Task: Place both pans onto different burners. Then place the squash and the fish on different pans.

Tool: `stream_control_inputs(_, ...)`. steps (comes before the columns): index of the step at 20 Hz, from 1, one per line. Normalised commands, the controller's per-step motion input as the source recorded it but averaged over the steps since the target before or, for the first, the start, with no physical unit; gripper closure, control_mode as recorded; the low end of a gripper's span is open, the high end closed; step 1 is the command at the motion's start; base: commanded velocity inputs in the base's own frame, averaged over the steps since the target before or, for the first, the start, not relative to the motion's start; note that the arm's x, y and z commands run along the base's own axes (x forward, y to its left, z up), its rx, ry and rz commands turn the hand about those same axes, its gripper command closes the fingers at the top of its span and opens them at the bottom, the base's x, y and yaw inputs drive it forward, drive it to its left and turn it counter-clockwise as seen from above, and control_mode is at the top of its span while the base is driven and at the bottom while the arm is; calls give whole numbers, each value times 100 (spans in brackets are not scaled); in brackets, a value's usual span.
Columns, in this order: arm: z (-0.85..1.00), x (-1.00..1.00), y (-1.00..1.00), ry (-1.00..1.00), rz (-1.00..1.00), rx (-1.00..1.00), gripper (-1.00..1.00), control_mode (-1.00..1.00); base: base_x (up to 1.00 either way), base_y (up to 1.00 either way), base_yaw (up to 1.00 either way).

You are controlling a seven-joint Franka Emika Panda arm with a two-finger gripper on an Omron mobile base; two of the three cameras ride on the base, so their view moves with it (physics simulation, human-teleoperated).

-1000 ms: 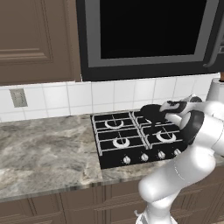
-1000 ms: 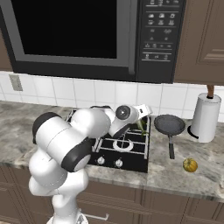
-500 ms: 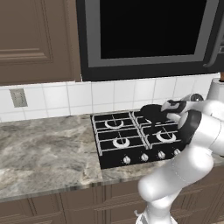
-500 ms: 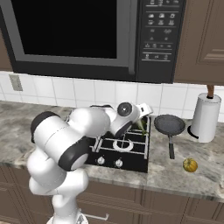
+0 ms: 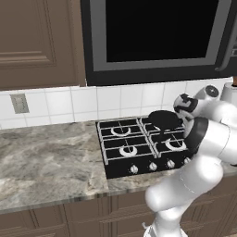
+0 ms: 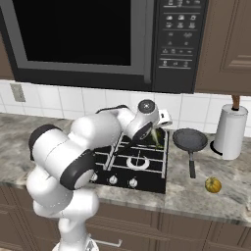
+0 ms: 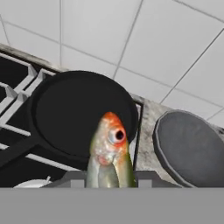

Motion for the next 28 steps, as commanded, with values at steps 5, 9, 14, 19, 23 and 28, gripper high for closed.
stream_control_inputs(5,0,28,8,15,0,6,100,-100,0,0,0)
stream_control_inputs(9,-13,35,16,2,4,-5,100,-100,0,0,0)
stream_control_inputs(14,-45,8,23,0,8,-15,100,-100,0,0,0)
stream_control_inputs(19,-40,9,16,-3,9,-11,100,-100,0,0,0)
stream_control_inputs(23,-2,19,8,-2,7,0,100,-100,0,0,0)
stream_control_inputs(28,-1,27,3,-1,6,0,100,-100,0,0,0)
